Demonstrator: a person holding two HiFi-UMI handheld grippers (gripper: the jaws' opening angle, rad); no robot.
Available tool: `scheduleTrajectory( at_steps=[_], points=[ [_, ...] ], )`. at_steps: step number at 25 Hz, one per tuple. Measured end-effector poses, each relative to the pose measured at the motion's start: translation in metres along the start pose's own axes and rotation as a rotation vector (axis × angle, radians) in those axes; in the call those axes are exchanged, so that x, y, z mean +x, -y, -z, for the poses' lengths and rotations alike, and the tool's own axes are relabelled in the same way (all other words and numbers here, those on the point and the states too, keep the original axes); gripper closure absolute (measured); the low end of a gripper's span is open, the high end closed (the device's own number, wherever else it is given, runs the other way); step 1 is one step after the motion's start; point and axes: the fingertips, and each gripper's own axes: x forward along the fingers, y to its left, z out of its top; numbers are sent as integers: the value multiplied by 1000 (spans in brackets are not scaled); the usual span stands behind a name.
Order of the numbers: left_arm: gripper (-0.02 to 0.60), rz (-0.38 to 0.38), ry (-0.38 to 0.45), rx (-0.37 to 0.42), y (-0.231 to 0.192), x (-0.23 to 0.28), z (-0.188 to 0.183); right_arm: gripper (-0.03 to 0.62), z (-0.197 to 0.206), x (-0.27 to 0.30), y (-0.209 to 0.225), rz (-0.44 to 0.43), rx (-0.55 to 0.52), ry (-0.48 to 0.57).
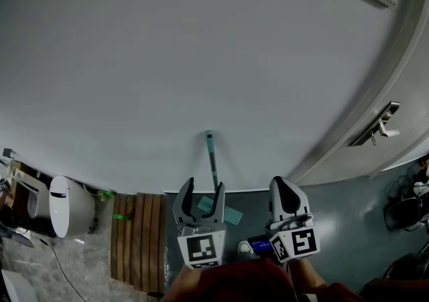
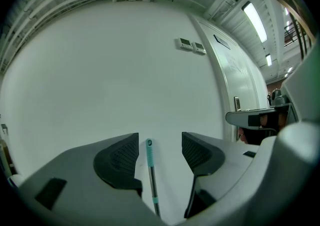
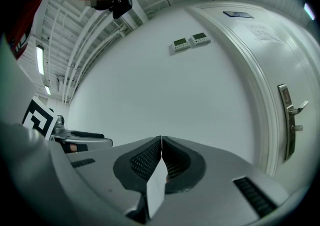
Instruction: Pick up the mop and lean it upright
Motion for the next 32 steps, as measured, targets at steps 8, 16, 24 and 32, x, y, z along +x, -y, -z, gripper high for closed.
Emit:
scheduleTrajectory(
  at_steps=[8, 16, 24, 32],
  points=[
    [427, -7, -6, 4, -1, -4, 1, 576, -4, -1, -4, -8, -6, 8],
    [568, -5, 4, -39, -4, -14, -5, 576, -7, -2, -6, -16, -12, 15],
    [568, -15, 13, -35, -7, -18, -5, 576, -9, -3, -10, -29, -27, 14],
    [568, -32, 14, -29, -8, -19, -4, 577, -8, -4, -10, -23, -42, 10]
  ],
)
